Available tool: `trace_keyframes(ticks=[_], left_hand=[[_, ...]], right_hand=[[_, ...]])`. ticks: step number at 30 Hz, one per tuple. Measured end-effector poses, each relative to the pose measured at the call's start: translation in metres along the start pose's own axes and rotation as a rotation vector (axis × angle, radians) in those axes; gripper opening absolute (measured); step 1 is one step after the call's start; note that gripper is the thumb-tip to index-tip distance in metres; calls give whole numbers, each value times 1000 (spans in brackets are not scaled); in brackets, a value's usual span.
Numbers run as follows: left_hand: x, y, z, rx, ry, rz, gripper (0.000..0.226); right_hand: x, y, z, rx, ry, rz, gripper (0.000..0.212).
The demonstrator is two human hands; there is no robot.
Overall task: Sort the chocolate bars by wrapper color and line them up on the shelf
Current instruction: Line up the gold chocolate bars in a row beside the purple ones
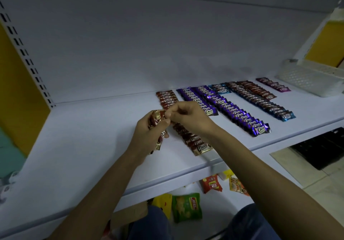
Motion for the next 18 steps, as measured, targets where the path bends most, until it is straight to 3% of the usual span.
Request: trace_keyframes(ticks=[6, 12, 18], left_hand=[[-1, -1, -2, -4, -32, 66, 10], [-2, -1, -4, 10, -59, 114, 23], [-9, -13, 6, 121, -77, 155, 10]], right_hand=[[-4, -14, -5, -155, 116, 209, 14], [-4, -21, -11, -86, 109, 99, 10], [-13, -25, -10, 82, 25, 33, 12]])
Point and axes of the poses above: each hand's wrist, its own x-axis away from the middle knuckle, its own y-axis out of the palm, z = x × y, the point moved 2 cm from there along -x, towards the middle knuckle, and after that the axes turned 6 degrees about z, right-handed, at the moved point
